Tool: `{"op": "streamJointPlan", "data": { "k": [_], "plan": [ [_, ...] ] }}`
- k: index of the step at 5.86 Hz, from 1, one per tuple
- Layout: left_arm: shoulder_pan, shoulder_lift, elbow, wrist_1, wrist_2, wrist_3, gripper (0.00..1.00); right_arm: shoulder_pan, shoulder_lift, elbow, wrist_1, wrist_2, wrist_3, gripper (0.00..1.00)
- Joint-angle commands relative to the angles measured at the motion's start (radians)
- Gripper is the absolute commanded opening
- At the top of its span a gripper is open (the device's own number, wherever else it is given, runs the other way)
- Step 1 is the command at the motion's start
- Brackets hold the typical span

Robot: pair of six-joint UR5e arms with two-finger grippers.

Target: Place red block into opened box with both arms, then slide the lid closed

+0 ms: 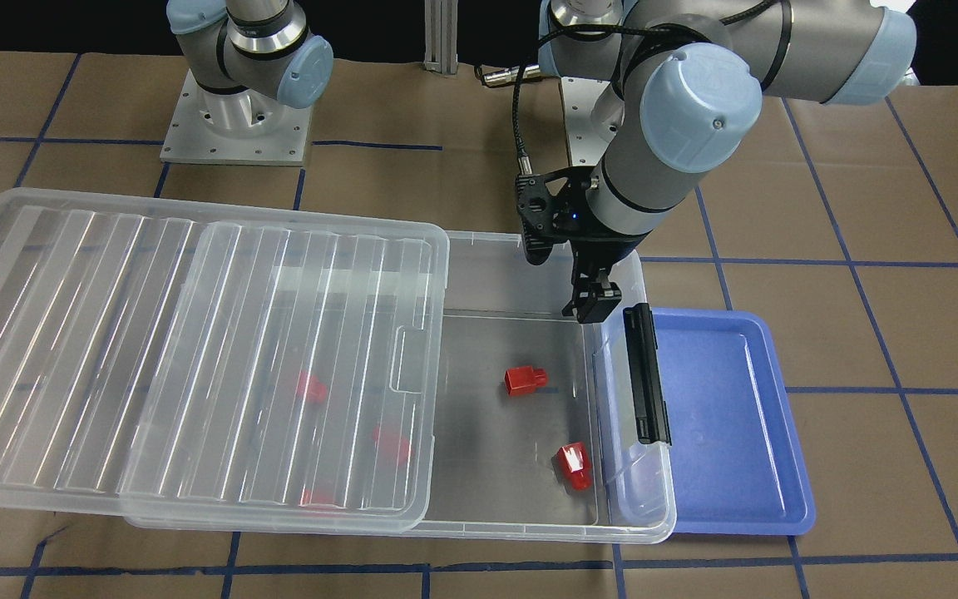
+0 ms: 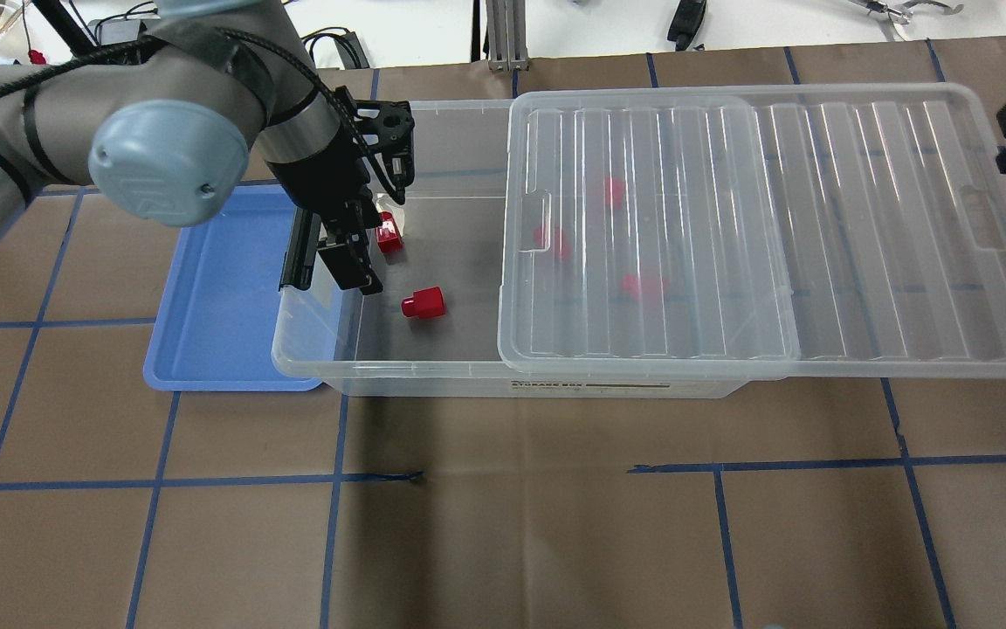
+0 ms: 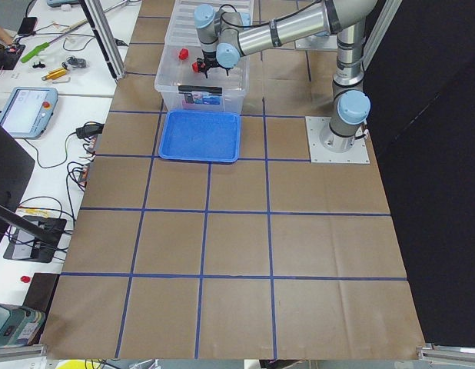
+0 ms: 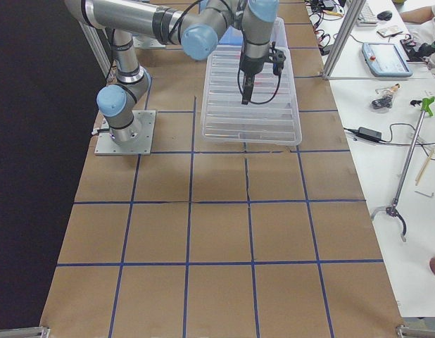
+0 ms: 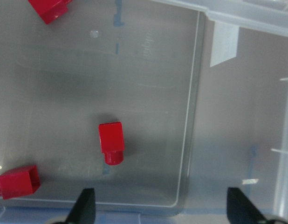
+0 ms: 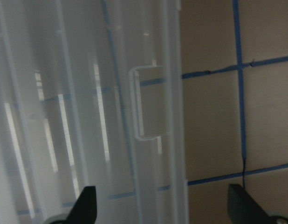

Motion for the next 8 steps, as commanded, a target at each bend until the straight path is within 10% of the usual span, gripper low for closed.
{"op": "streamJointPlan", "data": {
  "k": [1,6,8],
  "plan": [
    [0.028,0.086,0.013,-0.081,0.107,-0.267,0.98,-0.131,0.083,0.104,-0.234,-0.045,-0.147,1.0],
    [0.079,0.151,-0.007,0.081,0.101,-1.299,0.98,-0.11,0.048,0.236,-0.289,0.04,-0.136,1.0],
    [0.079,0.142,-0.007,0.103,0.097,-1.391,0.98,-0.049,0.033,0.264,-0.283,0.071,-0.132,1.0]
  ]
}}
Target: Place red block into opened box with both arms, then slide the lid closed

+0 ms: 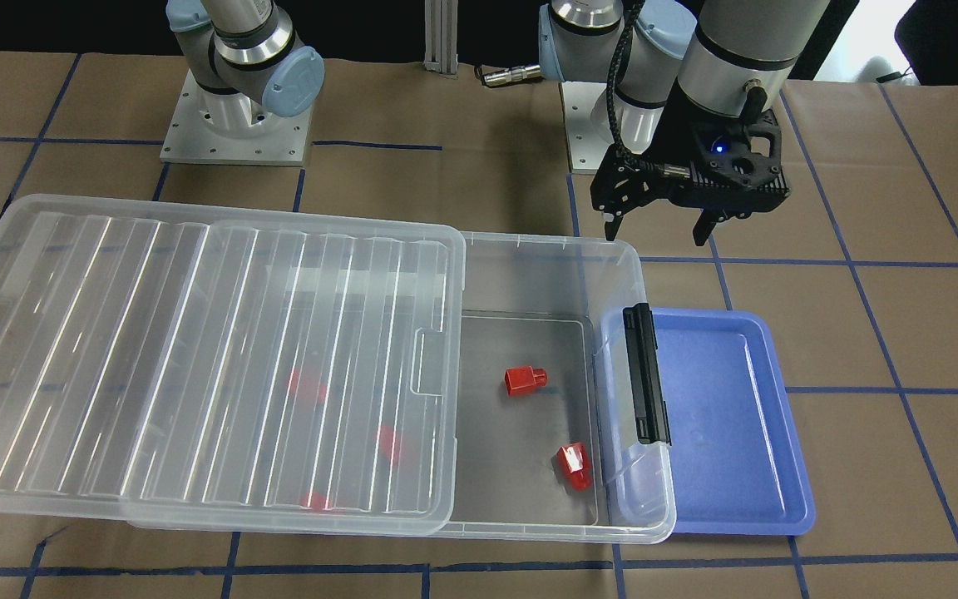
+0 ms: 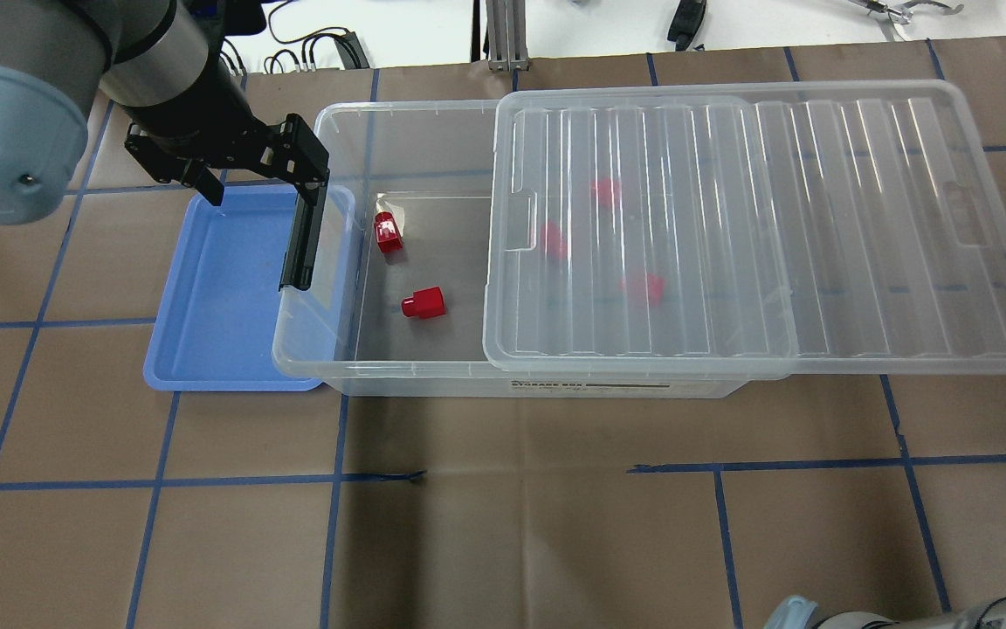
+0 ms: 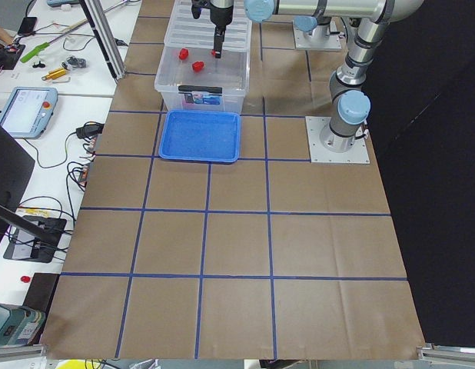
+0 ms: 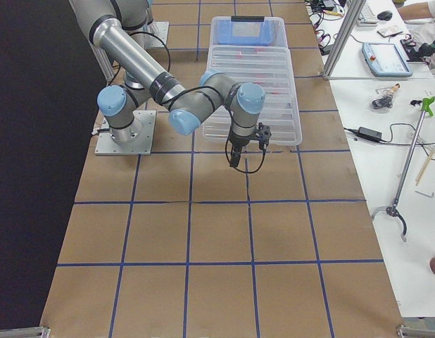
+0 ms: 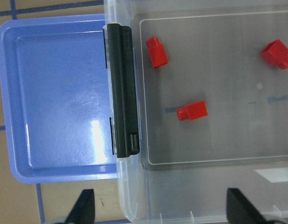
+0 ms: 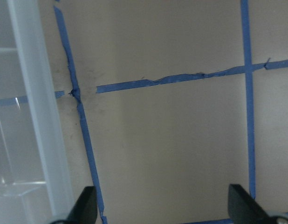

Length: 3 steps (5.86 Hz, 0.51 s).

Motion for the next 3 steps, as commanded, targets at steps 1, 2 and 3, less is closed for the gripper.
{"op": "streamJointPlan", "data": {
  "k": [1,2,3],
  "plan": [
    [0.001,0.002,-0.003,0.008,-0.016,-0.172,0.98,0.066,-0.051,0.07,-0.001,0.014,0.007,1.0],
    [0.001,0.007,-0.003,0.008,-0.009,-0.169,0.98,0.105,-0.088,0.106,0.002,0.038,0.083,1.0],
    [0.001,0.007,-0.003,0.008,-0.01,-0.167,0.98,0.154,-0.097,0.106,0.004,0.048,0.119,1.0]
  ]
}}
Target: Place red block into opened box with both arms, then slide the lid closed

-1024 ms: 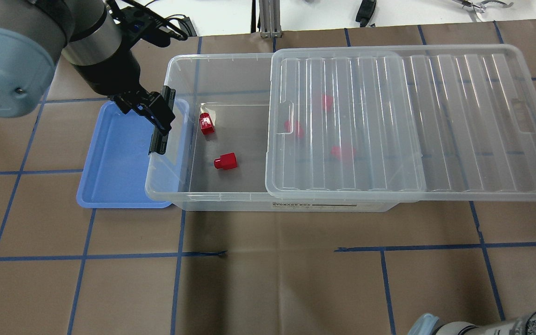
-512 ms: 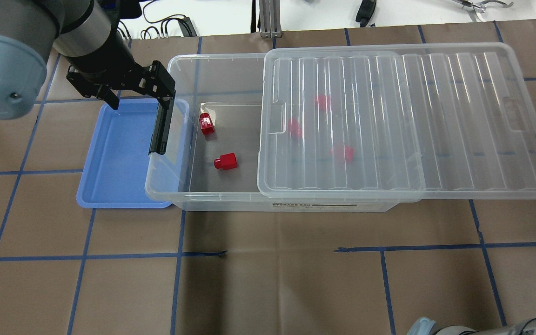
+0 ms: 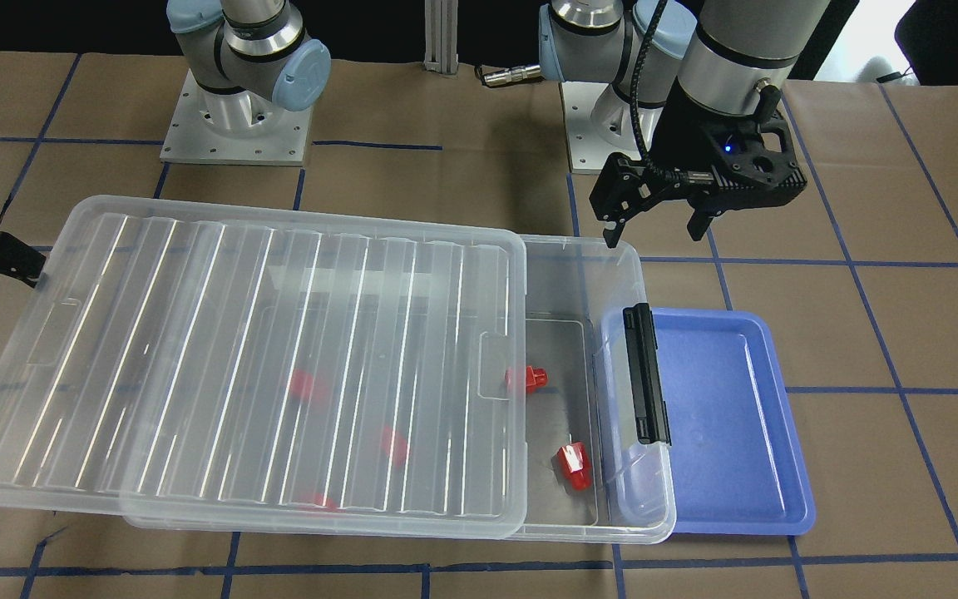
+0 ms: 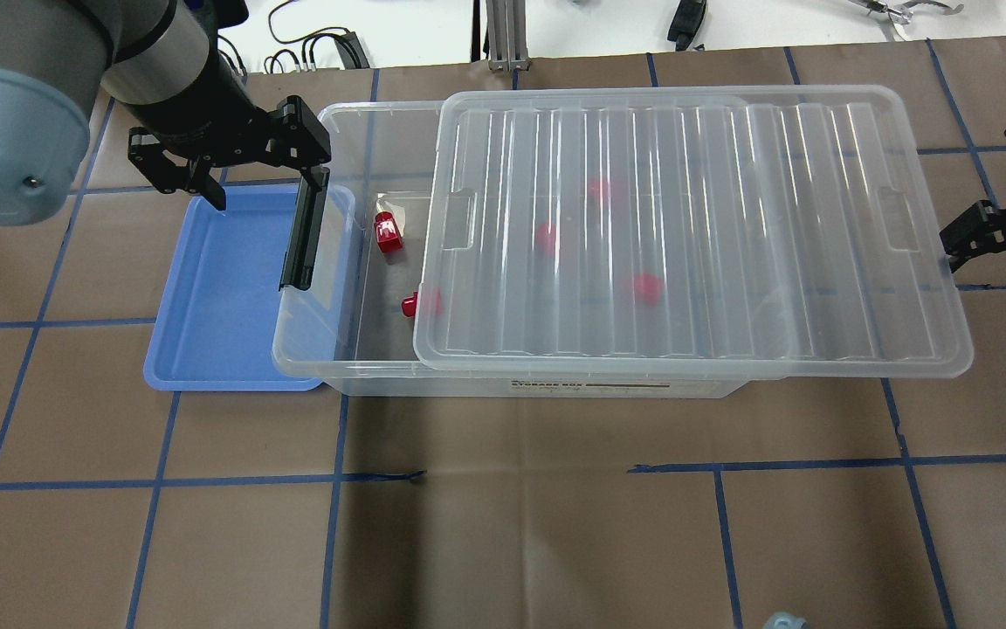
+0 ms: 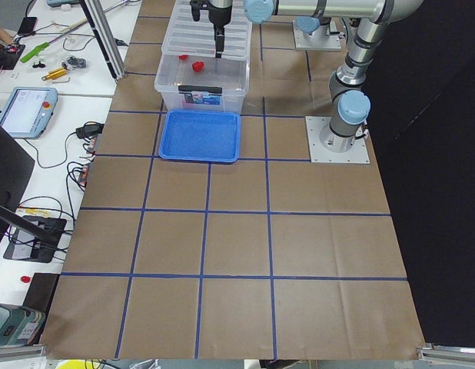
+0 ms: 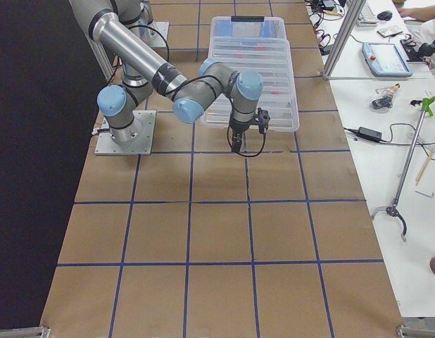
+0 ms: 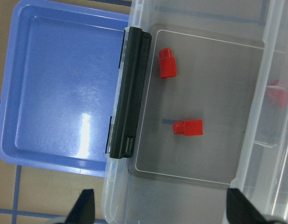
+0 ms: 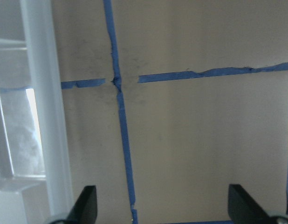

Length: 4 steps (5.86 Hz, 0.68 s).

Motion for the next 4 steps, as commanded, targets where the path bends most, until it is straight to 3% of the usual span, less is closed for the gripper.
{"op": "streamJointPlan", "data": {
  "k": [1,4],
  "plan": [
    [0.0,0.001,0.0,0.0,-0.003,-0.006,0.98,0.089,-0.018,0.012,0.002,0.012,0.045,1.0],
    [0.0,0.0,0.0,0.002,-0.002,-0.006,0.98,0.215,-0.018,0.012,0.002,0.011,0.168,1.0]
  ]
}}
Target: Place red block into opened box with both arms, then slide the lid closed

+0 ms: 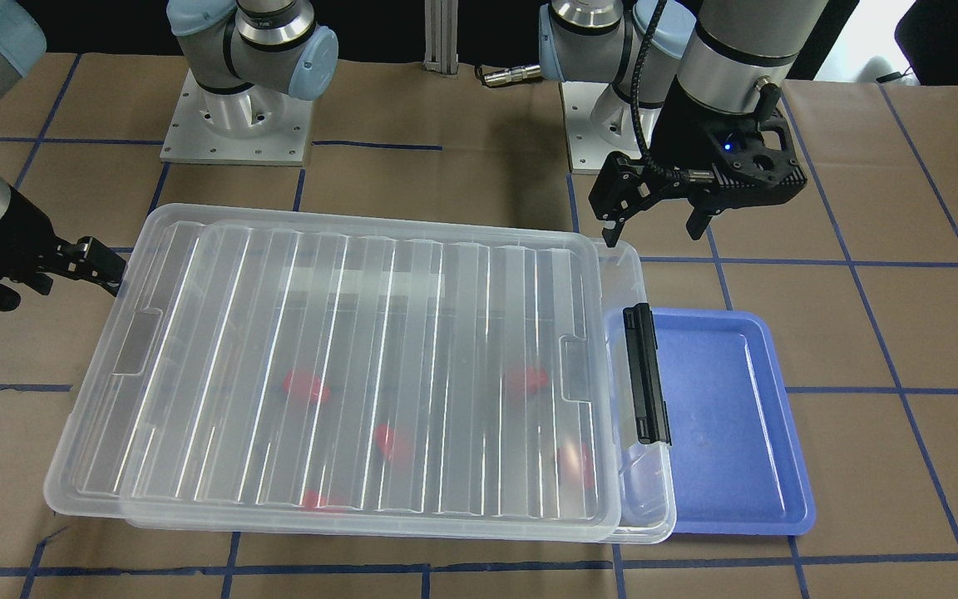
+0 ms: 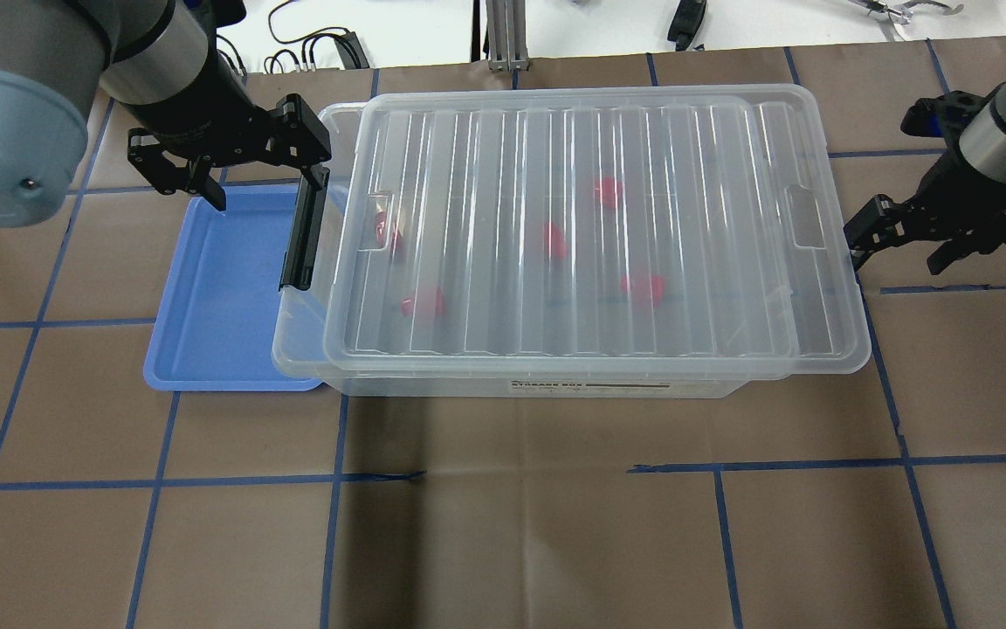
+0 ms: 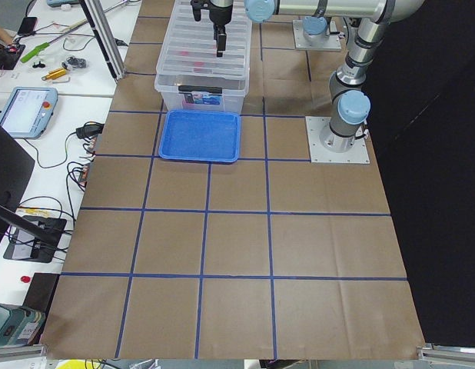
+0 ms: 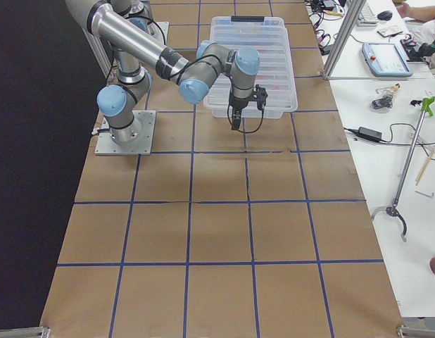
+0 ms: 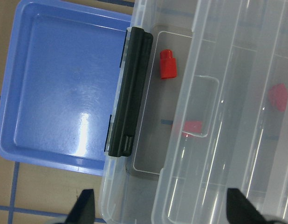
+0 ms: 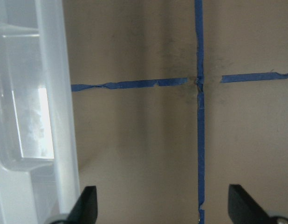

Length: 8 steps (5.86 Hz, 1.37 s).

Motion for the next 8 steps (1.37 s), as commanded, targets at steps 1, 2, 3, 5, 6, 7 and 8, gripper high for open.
{"op": "streamJointPlan", "data": {
  "k": [1,2,3,5,6,7,8],
  "plan": [
    [0.001,-0.004,0.0,0.002,0.002,0.0,0.98,0.043,0.001,-0.011,0.001,-0.016,0.026,1.0],
    [0.001,-0.004,0.0,0.0,0.002,0.0,0.98,0.043,-0.019,-0.027,0.023,-0.053,0.022,1.0],
    [0.0,-0.004,0.0,0.0,0.0,0.0,0.98,0.047,-0.049,-0.096,0.111,-0.065,0.034,1.0],
    [0.001,-0.007,0.0,0.002,0.002,0.0,0.98,0.146,-0.045,-0.258,0.312,-0.056,0.229,1.0],
    [0.001,-0.002,0.0,-0.001,0.003,0.0,0.98,0.261,-0.042,-0.302,0.317,-0.053,0.347,1.0],
    [0.001,-0.018,0.006,0.003,0.003,0.008,0.98,0.324,-0.031,-0.325,0.317,-0.05,0.421,1.0],
    [0.001,-0.004,0.0,0.003,0.003,0.009,0.98,0.33,-0.027,-0.34,0.319,-0.052,0.422,1.0]
  ]
}}
